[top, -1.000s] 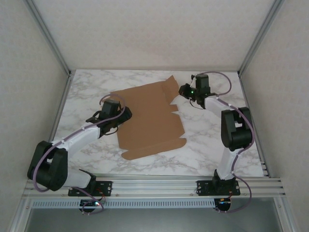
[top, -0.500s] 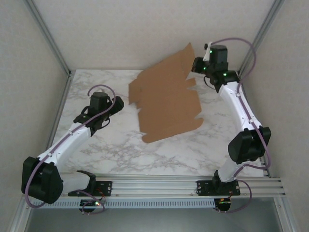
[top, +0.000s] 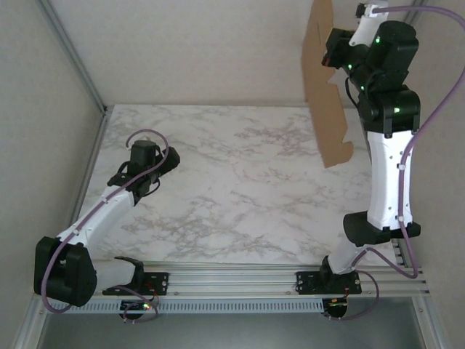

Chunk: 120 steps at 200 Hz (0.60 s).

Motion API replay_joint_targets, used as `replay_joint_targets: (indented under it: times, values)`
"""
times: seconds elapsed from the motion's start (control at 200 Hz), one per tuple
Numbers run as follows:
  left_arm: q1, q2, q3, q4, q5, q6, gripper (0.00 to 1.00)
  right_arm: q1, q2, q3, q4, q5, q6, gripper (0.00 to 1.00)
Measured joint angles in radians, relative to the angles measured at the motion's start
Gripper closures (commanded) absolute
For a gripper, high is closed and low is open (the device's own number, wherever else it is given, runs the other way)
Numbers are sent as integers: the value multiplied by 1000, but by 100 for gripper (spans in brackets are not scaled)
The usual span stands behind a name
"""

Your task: Fold the paper box

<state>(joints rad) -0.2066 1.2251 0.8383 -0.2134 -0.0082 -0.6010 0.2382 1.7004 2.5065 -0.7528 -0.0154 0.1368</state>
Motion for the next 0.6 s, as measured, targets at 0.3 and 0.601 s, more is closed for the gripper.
replay_joint_targets:
  times: [0.3,0.601]
  values:
    - [11,-21,-5,3,-14,0,12,378,397,15,-124,122,-82,100]
    - [42,-80,-25,3,-64,-2,12,651,751,-128,-92,48,90,39]
